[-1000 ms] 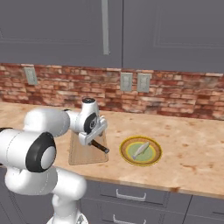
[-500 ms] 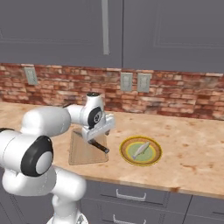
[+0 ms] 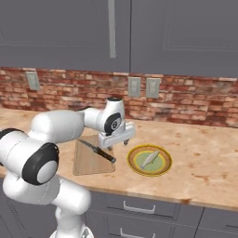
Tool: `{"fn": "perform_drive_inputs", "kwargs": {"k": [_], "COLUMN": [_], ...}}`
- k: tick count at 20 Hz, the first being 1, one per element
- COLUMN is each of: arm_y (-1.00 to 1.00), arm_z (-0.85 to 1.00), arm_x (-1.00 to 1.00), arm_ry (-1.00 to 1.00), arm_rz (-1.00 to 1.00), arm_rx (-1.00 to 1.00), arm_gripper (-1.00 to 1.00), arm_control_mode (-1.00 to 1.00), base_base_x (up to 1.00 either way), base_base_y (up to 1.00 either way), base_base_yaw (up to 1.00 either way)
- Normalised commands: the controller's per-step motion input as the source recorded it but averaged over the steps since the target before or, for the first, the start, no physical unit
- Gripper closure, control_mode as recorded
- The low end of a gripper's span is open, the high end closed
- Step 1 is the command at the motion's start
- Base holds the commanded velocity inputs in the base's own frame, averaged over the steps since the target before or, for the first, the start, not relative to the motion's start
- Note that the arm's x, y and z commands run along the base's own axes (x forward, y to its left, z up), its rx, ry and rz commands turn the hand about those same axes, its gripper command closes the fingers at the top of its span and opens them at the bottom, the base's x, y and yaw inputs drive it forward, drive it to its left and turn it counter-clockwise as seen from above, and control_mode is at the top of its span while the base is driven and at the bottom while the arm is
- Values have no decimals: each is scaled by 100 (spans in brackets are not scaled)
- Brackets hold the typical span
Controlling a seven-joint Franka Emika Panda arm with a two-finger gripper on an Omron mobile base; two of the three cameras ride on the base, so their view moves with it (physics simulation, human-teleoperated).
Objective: Pick up the knife from the drawer and place it on the cutting board. Then place the meat from the plate to the cutting board.
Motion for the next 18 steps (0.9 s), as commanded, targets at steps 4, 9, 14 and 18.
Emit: {"fn": "perform_drive_inputs", "kwargs": {"k": [4, 9, 14, 18], "arm_y": [-31, -46, -23, -8], "arm_z": [8, 2, 1, 16], "arm_x": [-28, -69, -66, -50], "arm_ry": [1, 0, 1, 0], "arm_rz": [49, 72, 72, 79], "arm_rx": [-5, -7, -14, -13], "arm_gripper": [-100, -100, -100, -100], "arm_control_mode": [-100, -100, -100, -100], "base_base_x": [0, 0, 0, 0], "base_base_y": [0, 0, 0, 0], "base_base_yaw": [0, 0, 0, 0]}}
